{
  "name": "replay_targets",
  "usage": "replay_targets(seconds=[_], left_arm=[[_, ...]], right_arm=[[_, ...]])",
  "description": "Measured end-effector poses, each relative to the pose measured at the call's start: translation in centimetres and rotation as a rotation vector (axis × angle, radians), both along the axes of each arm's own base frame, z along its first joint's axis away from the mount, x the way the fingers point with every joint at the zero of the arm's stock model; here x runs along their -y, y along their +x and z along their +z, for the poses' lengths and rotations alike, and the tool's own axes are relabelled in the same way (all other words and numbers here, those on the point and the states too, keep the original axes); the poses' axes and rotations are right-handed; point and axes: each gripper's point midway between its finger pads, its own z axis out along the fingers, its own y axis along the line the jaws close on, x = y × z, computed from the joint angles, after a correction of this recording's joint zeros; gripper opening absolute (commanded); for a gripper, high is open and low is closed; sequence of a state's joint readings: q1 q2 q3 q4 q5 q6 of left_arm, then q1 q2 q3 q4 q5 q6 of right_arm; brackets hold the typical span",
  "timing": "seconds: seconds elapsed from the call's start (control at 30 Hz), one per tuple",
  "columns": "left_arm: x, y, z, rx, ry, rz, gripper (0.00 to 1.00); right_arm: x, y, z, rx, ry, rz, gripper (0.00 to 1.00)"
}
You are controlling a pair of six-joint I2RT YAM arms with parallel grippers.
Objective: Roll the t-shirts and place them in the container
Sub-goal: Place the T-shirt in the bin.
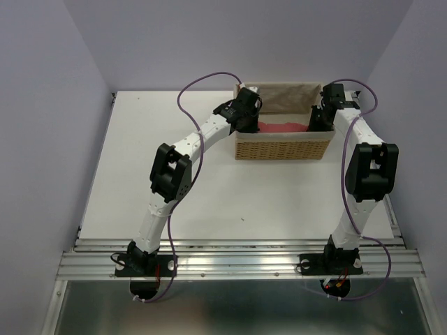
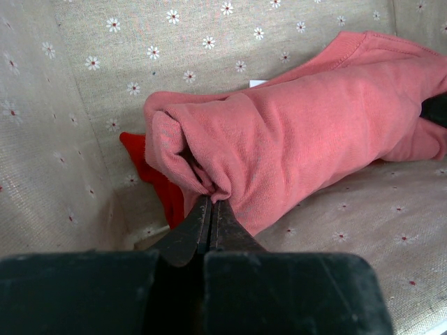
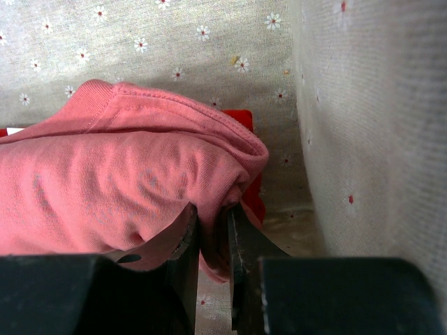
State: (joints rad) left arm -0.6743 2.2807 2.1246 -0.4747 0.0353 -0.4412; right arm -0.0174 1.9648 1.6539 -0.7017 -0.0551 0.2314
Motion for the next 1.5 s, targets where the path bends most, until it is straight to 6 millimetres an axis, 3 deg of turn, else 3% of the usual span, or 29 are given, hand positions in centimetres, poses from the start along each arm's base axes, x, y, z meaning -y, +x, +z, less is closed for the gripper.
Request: replay_targets(seconds=[0.57, 0.9, 1.13, 1.5], left_arm=[[-0.7, 0.7, 0.6, 0.006, -0.007, 0.017, 0.00], [-2.1, 3.2, 2.3, 0.033, -0.058, 0.066, 0.00], [-2.0, 5.0, 3.3, 0.071, -0.100, 0.076, 0.00], [-1.2, 7.7, 2.6, 0.116, -0.138, 0.080, 0.00]], right_arm=[[-0.1, 0.2, 0.5, 0.014, 0.008, -0.015, 0.01], [-0.3, 2.3, 3.4, 0.103, 0.038, -0.083, 0.01], [-0.2, 4.4, 5.1, 0.169, 0.042, -0.097, 0.01], [-0.3, 7.1, 2.4, 0.168, 0.038, -0.105, 0.01]])
